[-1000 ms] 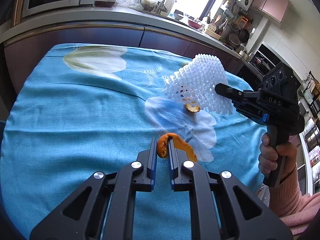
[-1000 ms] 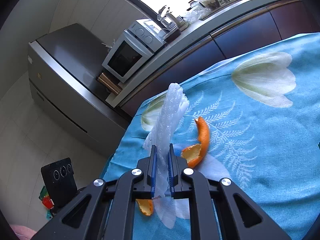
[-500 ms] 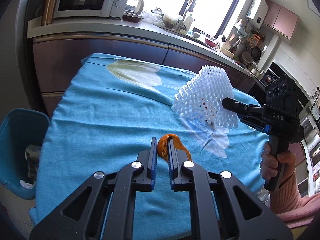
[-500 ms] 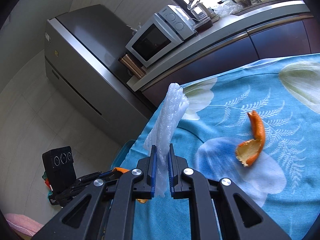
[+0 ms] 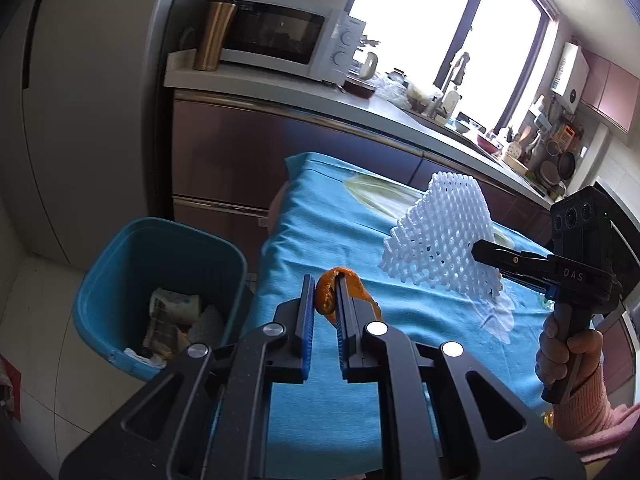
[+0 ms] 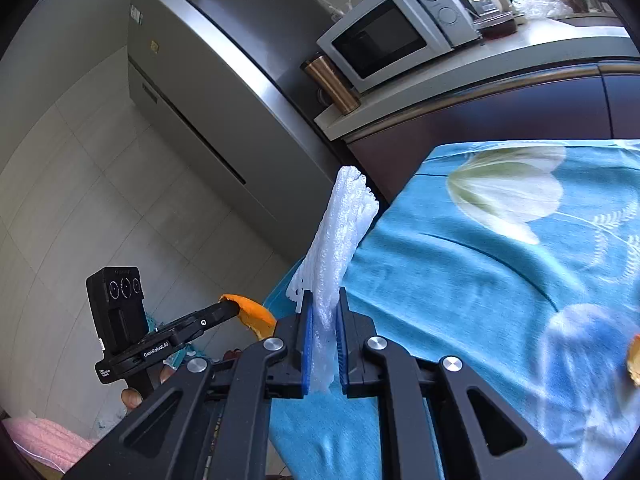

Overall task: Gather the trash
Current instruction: 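Carry the orange peel and foam netting over to the teal bin, then open both tools over the teal bin to drop netting and peel, then return both tools to the table toward the long peel and green wrapper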

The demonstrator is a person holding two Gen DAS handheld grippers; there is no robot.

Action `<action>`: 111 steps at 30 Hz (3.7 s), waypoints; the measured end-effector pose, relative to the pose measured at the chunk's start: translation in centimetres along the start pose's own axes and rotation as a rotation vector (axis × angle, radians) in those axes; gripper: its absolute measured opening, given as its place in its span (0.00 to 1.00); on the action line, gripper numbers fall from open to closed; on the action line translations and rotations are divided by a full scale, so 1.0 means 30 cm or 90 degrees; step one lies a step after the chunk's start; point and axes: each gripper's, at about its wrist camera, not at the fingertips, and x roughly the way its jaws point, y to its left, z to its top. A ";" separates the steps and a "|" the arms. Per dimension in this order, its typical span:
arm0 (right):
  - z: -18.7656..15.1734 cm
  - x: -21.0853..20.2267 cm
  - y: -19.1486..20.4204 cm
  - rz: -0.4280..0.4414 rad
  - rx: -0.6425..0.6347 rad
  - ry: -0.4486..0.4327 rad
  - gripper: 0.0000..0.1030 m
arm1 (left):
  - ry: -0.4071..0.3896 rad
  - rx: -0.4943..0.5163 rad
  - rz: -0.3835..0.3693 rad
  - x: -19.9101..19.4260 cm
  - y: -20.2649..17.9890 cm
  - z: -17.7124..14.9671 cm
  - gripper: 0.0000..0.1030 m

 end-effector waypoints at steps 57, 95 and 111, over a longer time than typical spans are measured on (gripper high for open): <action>-0.043 0.822 0.284 -0.054 -0.111 0.288 0.13 | 0.081 -0.114 0.257 0.195 0.547 -0.065 0.16; -0.076 -0.099 -0.026 -0.192 -0.027 -0.022 0.34 | 0.055 0.097 -0.080 0.242 -0.172 -0.060 0.44; -0.302 -0.735 -0.415 -0.462 0.165 -0.205 0.34 | 0.147 0.243 -0.208 0.533 -0.790 -0.115 0.45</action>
